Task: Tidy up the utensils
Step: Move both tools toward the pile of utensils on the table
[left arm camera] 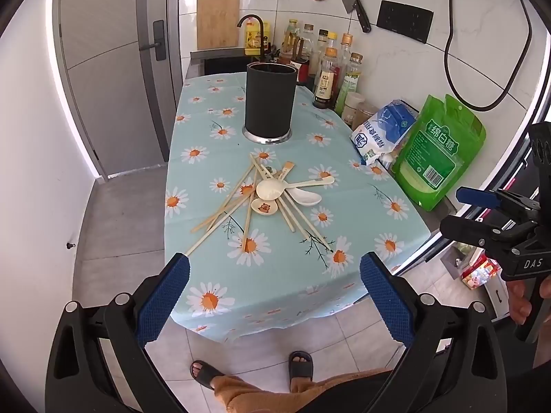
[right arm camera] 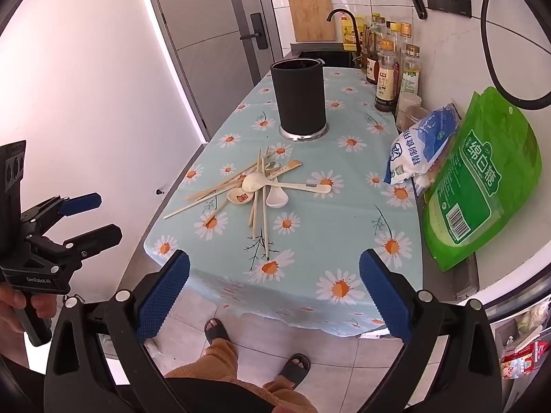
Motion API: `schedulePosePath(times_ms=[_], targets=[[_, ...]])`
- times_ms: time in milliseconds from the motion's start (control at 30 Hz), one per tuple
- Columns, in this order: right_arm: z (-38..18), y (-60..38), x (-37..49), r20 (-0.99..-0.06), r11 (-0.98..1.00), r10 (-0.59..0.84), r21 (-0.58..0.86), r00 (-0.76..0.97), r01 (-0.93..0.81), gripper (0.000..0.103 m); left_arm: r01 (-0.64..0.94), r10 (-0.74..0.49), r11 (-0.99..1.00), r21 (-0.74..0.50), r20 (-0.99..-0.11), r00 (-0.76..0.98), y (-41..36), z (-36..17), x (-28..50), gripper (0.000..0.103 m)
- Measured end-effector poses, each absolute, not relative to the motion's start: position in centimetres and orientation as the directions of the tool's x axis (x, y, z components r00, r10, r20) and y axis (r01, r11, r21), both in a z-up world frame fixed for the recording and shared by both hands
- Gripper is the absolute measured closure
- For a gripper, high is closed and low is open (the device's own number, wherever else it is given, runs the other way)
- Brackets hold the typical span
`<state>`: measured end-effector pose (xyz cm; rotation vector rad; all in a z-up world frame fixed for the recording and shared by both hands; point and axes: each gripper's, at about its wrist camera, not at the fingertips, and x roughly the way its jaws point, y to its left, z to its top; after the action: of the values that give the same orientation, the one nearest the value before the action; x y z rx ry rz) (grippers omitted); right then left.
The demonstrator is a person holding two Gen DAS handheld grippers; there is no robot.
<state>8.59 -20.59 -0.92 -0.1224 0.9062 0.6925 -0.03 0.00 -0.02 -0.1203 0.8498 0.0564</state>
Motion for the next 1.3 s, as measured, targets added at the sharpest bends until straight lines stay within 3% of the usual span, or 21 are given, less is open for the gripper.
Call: schedulePosePath(times_ms=[1300], targets=[[-0.9, -20.9, 9.1, -0.759, 0.750, 0.521, 0.189, 0.390, -0.634, 0.005, -0.111, -0.011, 0.987, -0.112, -0.752, 0.659, 0.5, 0.0, -0.5, 0.007]])
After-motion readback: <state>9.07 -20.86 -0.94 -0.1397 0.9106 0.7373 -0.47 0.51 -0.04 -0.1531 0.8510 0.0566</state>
